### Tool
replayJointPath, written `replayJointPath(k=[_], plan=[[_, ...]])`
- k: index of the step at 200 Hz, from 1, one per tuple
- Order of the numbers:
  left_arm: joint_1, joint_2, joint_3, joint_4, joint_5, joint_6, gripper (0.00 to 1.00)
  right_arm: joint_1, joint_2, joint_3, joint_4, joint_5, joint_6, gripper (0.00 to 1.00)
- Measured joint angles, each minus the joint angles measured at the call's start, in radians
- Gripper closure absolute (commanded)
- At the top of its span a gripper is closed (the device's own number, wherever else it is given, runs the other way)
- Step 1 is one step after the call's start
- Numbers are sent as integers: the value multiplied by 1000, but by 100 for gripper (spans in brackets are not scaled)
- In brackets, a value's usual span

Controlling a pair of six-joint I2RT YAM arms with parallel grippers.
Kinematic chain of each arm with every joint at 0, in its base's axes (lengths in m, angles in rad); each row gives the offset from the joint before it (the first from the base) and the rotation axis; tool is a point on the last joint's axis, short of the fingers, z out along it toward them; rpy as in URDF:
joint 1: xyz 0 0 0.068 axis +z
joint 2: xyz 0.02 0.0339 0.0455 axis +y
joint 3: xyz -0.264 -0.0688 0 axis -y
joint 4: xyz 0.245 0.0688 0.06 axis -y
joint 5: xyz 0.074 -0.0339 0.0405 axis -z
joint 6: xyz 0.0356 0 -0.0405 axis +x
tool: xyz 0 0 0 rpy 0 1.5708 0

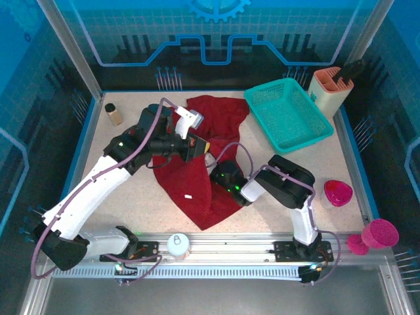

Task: Fold the inside-out t-shirt

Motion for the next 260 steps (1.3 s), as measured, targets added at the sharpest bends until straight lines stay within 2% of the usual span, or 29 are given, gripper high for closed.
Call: replayJointPath(k=[38, 54, 57, 68, 71, 85, 91, 97, 114, 129, 148, 161, 179, 204, 238, 260], plan=[[5, 0, 56, -31, 5, 4, 100, -13, 36, 186, -307, 84, 76, 2], [20, 0, 86, -42, 5, 4, 100, -21, 42, 243, -416, 98, 97, 19], [23, 0, 90, -42, 4, 4, 100, -23, 42, 245, -432, 98, 101, 17], [46, 0, 111, -42, 5, 3, 100, -24, 41, 235, -465, 101, 106, 37], [53, 0, 117, -42, 5, 2, 100, -24, 41, 228, -472, 103, 111, 48], [90, 0, 137, -41, 5, -4, 100, -24, 27, 156, -475, 93, 121, 81], [110, 0, 144, -41, 5, -6, 100, -24, 12, 128, -462, 81, 121, 93], [130, 0, 148, -41, 4, -11, 100, -24, -19, 91, -461, 62, 112, 100], [214, 3, 151, -45, -5, -41, 100, -37, -129, -19, -474, -13, 66, 100], [330, 16, 146, -48, -9, -68, 100, -72, -258, -86, -507, -133, 35, 100], [466, 40, 87, -23, -29, -97, 100, -161, -431, -89, -533, -282, 21, 100], [520, 61, 23, -11, -68, -107, 100, -229, -545, -53, -552, -375, -1, 100], [552, 107, -63, -7, -123, -109, 100, -282, -656, 40, -579, -494, -38, 100], [576, 197, -166, 24, -177, -109, 100, -320, -719, 164, -565, -629, -18, 100], [584, 288, -299, 83, -183, -129, 100, -413, -680, 299, -468, -795, 147, 100], [606, 330, -333, 122, -163, -150, 100, -440, -618, 381, -400, -919, 269, 100]])
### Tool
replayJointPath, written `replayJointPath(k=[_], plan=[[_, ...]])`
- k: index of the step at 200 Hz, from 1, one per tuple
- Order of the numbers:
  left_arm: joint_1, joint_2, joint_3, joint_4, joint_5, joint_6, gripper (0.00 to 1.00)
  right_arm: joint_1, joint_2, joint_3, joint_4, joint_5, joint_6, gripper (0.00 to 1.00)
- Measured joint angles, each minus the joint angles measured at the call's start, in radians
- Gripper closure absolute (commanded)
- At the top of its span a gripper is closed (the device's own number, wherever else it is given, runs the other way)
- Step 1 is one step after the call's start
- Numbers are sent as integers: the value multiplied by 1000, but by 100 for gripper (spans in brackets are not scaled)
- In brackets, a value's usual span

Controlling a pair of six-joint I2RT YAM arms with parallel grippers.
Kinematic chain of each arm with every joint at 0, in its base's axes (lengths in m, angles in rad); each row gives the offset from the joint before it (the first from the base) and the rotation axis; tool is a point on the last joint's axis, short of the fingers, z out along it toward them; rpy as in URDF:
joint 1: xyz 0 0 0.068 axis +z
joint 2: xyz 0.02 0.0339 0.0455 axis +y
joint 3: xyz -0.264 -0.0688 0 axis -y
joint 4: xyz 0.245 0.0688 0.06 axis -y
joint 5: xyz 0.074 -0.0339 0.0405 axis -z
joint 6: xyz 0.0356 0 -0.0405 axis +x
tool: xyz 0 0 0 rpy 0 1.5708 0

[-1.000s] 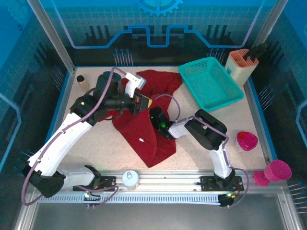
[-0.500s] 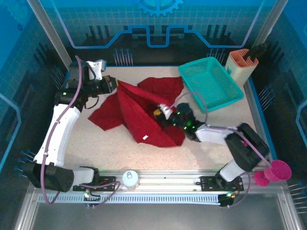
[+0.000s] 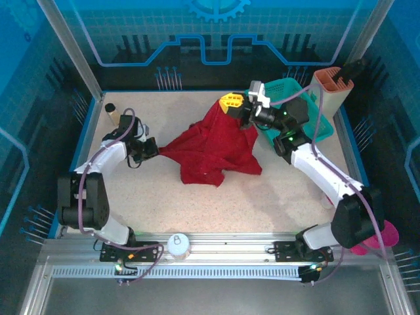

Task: Fold the inside-out t-shirt

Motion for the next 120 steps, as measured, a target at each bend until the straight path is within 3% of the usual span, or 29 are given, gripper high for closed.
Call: replayJointPath(k=[10, 27, 52, 67, 83, 106, 120], plan=[[16, 21, -2, 10, 13, -5, 100, -3, 16, 9, 33, -46, 45, 100], [37, 50, -7, 20, 46, -4, 68, -3, 21, -11, 66, -87, 90, 100], [26, 24, -46, 10, 114, -11, 55, 5, -29, -144, 10, -77, 34, 100], [-6, -63, -62, -40, 122, -5, 50, 51, -111, -267, -171, 11, -116, 100], [-51, -220, -55, -88, 140, -3, 46, 190, -202, -370, -417, 176, -303, 100], [-140, -391, 8, -105, 192, 11, 42, 359, -311, -537, -600, 333, -367, 100], [-241, -414, 37, -83, 225, 27, 42, 402, -397, -669, -657, 423, -313, 82]])
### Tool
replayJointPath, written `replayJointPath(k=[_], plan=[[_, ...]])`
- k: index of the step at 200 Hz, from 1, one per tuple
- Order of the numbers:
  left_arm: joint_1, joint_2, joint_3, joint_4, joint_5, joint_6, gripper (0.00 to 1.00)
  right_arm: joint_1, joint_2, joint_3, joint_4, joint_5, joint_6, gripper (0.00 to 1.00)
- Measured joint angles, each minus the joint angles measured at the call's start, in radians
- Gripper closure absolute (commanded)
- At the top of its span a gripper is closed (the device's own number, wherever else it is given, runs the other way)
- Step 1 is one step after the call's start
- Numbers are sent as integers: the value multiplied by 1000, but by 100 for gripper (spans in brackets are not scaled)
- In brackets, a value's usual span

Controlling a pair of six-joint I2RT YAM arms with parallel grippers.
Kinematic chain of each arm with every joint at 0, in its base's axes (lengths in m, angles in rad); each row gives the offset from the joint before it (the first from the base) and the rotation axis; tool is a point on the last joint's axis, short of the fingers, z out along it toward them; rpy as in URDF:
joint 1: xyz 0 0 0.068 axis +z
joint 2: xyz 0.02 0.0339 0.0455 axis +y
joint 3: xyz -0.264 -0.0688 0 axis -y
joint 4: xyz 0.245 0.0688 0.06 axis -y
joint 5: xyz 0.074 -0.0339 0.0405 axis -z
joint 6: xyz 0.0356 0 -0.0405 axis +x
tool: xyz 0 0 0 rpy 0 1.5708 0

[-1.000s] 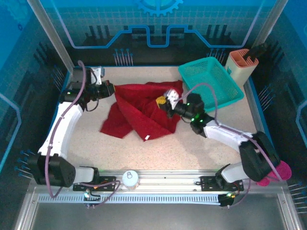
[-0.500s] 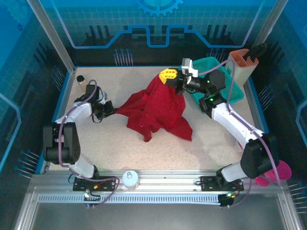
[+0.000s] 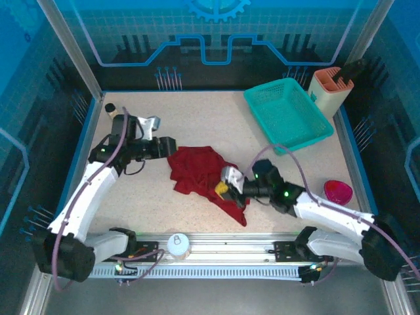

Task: Fold the inside-out t-shirt

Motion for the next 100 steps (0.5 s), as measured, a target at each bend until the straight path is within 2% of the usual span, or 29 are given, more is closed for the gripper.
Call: replayJointPath(k=[20, 49, 68, 89, 100], plan=[[-152, 72, 13, 30, 29, 36, 41, 58, -105, -133, -90, 116, 119, 64], [-303, 291, 27, 32, 28, 89, 41, 89, -184, -182, -192, 215, 295, 51], [-385, 414, 60, 6, -11, 134, 41, 89, -204, -146, -267, 268, 368, 42], [-429, 457, 85, -19, -83, 179, 42, 88, -158, -50, -319, 294, 399, 40], [-433, 459, 97, -31, -136, 202, 45, 88, -99, 18, -324, 295, 410, 39]])
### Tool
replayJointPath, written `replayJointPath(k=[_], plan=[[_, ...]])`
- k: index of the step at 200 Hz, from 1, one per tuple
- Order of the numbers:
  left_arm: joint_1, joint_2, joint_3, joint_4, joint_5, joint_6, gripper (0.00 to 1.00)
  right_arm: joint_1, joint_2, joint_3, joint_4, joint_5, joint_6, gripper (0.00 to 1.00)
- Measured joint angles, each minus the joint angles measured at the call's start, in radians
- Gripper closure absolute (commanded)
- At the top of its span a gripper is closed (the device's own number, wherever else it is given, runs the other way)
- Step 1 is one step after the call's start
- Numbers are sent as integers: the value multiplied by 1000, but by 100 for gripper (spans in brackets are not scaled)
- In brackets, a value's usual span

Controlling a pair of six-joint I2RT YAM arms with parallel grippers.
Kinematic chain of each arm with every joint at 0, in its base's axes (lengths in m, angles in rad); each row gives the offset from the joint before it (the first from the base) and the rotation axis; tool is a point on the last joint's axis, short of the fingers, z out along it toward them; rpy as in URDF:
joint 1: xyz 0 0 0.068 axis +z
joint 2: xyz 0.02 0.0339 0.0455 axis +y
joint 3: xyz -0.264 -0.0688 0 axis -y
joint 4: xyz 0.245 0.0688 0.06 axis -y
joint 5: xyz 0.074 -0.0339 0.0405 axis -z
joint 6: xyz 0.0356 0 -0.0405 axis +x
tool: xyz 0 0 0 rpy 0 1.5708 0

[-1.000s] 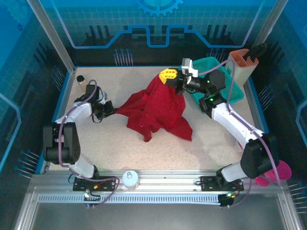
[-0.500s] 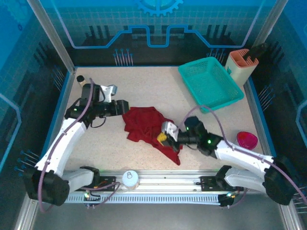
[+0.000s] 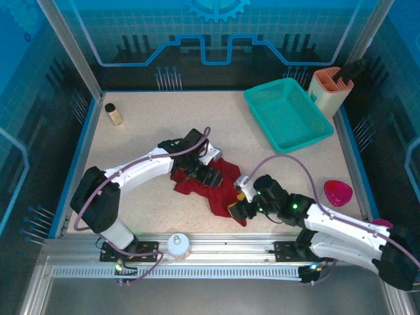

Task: Fold the inside-out t-shirt

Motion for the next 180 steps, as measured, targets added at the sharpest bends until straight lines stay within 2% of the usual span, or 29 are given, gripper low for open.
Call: replayJointPath(k=[22, 30, 46, 49, 59, 63, 71, 75, 81, 97, 112, 137, 148, 152, 163, 169, 180], plan=[[3, 6, 32, -4, -100, 32, 72, 0, 126, 105, 27, 12, 27, 38], [6, 11, 41, 2, -133, 39, 76, -1, 185, 133, 54, 21, 44, 38], [18, 19, 45, 20, -177, 37, 77, -1, 304, 162, 114, 42, 79, 42], [21, 21, 45, 23, -180, 38, 76, -1, 325, 165, 125, 44, 87, 45], [32, 26, 45, 38, -191, 38, 78, -1, 392, 167, 159, 53, 106, 66], [37, 27, 45, 45, -192, 38, 82, -1, 414, 167, 168, 56, 123, 73], [44, 31, 45, 59, -193, 40, 100, -1, 448, 167, 183, 63, 132, 87], [50, 34, 47, 63, -192, 44, 100, -1, 461, 166, 190, 65, 138, 95], [56, 40, 51, 66, -190, 50, 100, -1, 470, 166, 197, 66, 137, 100], [80, 63, 73, 68, -157, 47, 100, -8, 446, 155, 232, 32, 103, 100], [130, 66, 77, 79, -88, 26, 100, -44, 359, 138, 264, -66, 42, 100], [316, 3, 65, 115, 4, -39, 100, -186, 229, 177, 270, -264, -88, 100], [403, -44, 66, 109, 14, -58, 100, -235, 212, 263, 187, -322, -191, 100], [427, -60, 66, 105, 15, -61, 93, -240, 212, 294, 163, -335, -227, 100], [481, -100, 66, 93, 40, -58, 60, -233, 211, 349, 121, -354, -303, 100], [488, -115, 65, 88, 66, -56, 51, -221, 208, 361, 107, -357, -333, 100], [462, -134, 58, 86, 123, -45, 40, -193, 195, 337, 105, -349, -354, 100]])
